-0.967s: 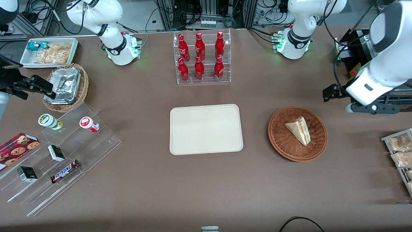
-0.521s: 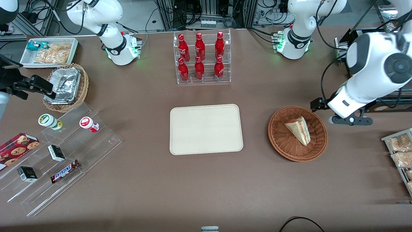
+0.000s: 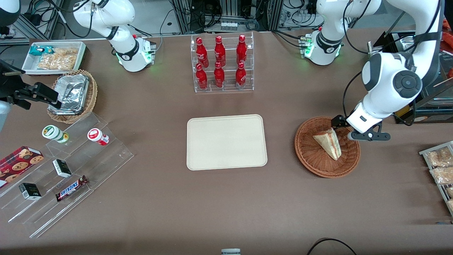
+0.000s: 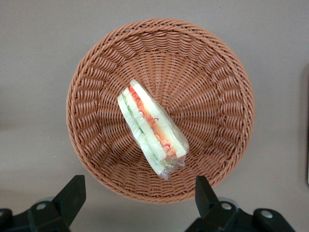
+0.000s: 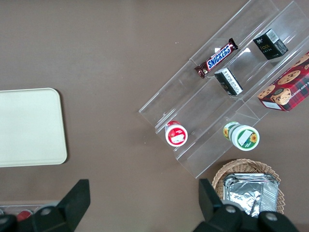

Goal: Place sandwich from basket to tray
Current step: 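Move the left gripper over the sandwich in the wicker basket, then lower the left gripper and close it on the wrapped sandwich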

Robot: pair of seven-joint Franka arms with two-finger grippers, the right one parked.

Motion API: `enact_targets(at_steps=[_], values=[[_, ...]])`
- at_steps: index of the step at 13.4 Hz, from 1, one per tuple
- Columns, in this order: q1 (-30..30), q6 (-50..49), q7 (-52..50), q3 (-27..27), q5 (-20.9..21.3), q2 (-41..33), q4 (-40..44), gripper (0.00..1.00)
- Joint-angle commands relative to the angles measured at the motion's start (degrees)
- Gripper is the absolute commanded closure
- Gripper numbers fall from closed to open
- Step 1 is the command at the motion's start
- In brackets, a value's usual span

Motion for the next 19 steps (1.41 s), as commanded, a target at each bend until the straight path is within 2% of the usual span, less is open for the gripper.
enact_targets(at_steps=[1, 5, 9, 11, 18, 19], values=[[-0.1, 2.0, -7.5, -0.1, -0.1, 0.6, -1.6, 0.00], [-0.8, 6.4, -21.2, -0.1, -0.2, 1.5, -4.7, 0.00], [-1.6, 9.7, -31.6, -0.1, -0.3, 4.7, -4.6, 0.00], [-1.9, 10.6, -39.9, -0.1, -0.4, 6.5, -4.4, 0.00], [-2.4, 13.8, -41.4, -0.1, -1.2, 9.7, -4.4, 0.01], [-2.4, 13.8, -41.4, -0.1, -1.4, 9.8, -4.4, 0.09]])
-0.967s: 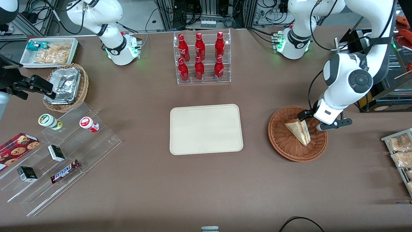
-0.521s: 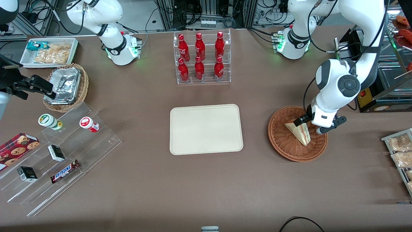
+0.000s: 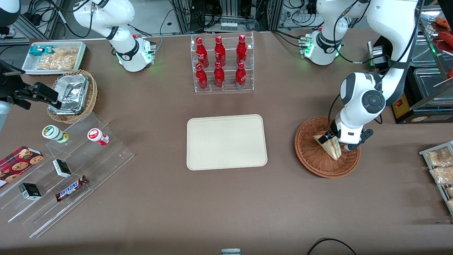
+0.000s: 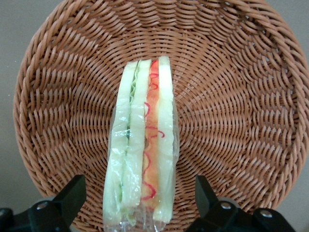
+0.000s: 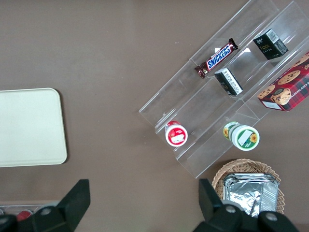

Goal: Place sandwich from basket to tray
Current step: 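Lower the left gripper and close it on the wrapped sandwich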

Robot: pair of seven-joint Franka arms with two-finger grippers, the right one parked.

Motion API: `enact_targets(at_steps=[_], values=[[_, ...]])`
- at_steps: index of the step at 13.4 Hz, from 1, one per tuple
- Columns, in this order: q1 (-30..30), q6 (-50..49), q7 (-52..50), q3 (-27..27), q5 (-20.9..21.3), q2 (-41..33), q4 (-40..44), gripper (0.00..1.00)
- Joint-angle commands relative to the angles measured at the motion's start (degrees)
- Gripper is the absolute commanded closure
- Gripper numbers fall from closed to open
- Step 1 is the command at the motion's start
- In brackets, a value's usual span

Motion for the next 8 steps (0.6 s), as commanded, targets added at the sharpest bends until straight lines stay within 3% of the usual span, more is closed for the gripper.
enact_targets(at_steps=[1, 3, 4, 8], values=[[-0.3, 0.8, -1.1, 0.2, -1.1, 0.5, 0.2, 0.27], [-0.6, 0.8, -3.7, 0.2, -2.4, 0.6, 0.4, 0.70], [-0.7, 0.7, -5.1, 0.2, -2.4, 0.5, 0.9, 0.83], [-0.8, -1.1, -2.0, 0.1, -1.7, 0.1, 3.5, 0.92]])
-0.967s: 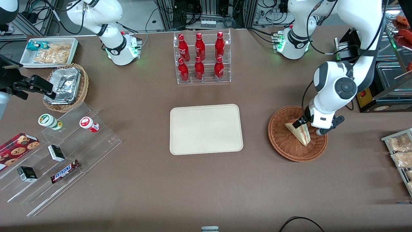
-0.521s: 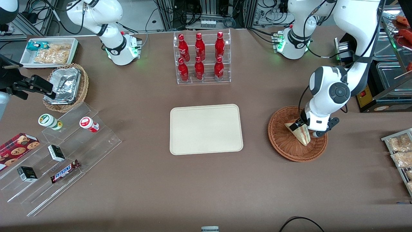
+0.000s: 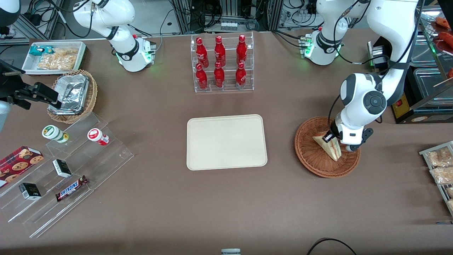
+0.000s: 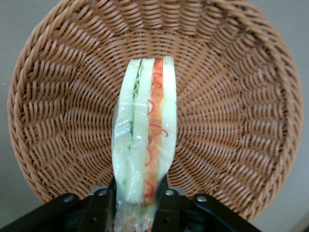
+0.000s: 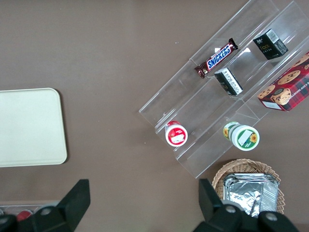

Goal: Place sandwich from basket to tray
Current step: 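Lift the sandwich and carry it with the left gripper to the tray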

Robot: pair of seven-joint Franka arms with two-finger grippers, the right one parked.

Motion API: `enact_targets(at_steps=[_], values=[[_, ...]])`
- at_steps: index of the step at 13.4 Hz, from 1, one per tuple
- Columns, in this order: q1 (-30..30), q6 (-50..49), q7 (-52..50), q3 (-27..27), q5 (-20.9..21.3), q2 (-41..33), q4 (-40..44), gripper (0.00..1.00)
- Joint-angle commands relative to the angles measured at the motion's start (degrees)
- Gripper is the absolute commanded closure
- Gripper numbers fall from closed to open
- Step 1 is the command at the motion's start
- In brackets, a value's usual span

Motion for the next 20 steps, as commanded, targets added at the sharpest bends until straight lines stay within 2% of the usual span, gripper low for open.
enact_targets(at_steps=[1, 6, 9, 11, 20], values=[[-1.0, -3.2, 5.2, -0.1, 0.1, -0.2, 3.0, 0.92], [-4.7, -19.7, 25.1, -0.7, 0.3, 0.4, 13.0, 0.90], [-9.8, -25.8, 24.9, -0.6, 0.2, 3.4, 19.6, 0.89], [-13.7, -25.8, 23.0, -0.6, 0.2, 5.2, 22.1, 0.94], [-26.4, -25.3, 7.5, -0.6, 0.2, 21.0, 41.2, 0.94]])
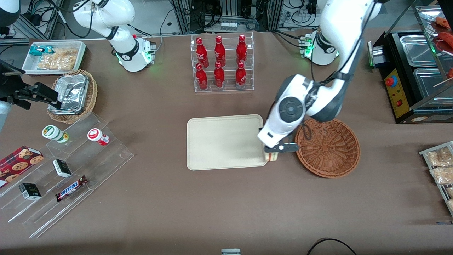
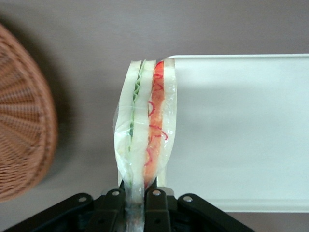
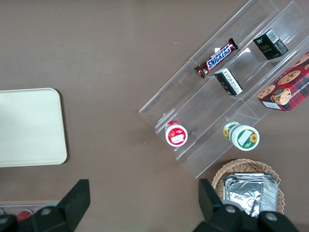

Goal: Place sandwich from basket to tray
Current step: 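Lift the sandwich and carry it with the left gripper to the tray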

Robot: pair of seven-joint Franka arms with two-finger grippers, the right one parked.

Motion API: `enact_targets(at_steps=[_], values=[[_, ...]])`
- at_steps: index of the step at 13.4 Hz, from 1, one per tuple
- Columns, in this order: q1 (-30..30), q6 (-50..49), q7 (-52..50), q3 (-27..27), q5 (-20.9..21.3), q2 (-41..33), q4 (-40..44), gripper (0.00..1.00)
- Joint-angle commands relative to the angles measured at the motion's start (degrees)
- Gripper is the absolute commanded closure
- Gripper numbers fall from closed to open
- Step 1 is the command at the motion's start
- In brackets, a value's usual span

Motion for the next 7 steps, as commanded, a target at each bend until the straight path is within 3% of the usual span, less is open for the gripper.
enact_targets(at_steps=[1, 7], values=[[-4.4, -1.3, -6.2, 0.7, 0.1, 6.4, 9.1, 0.94], [-11.2, -0.2, -16.9, 0.9, -0.1, 14.2, 18.6, 0.94]])
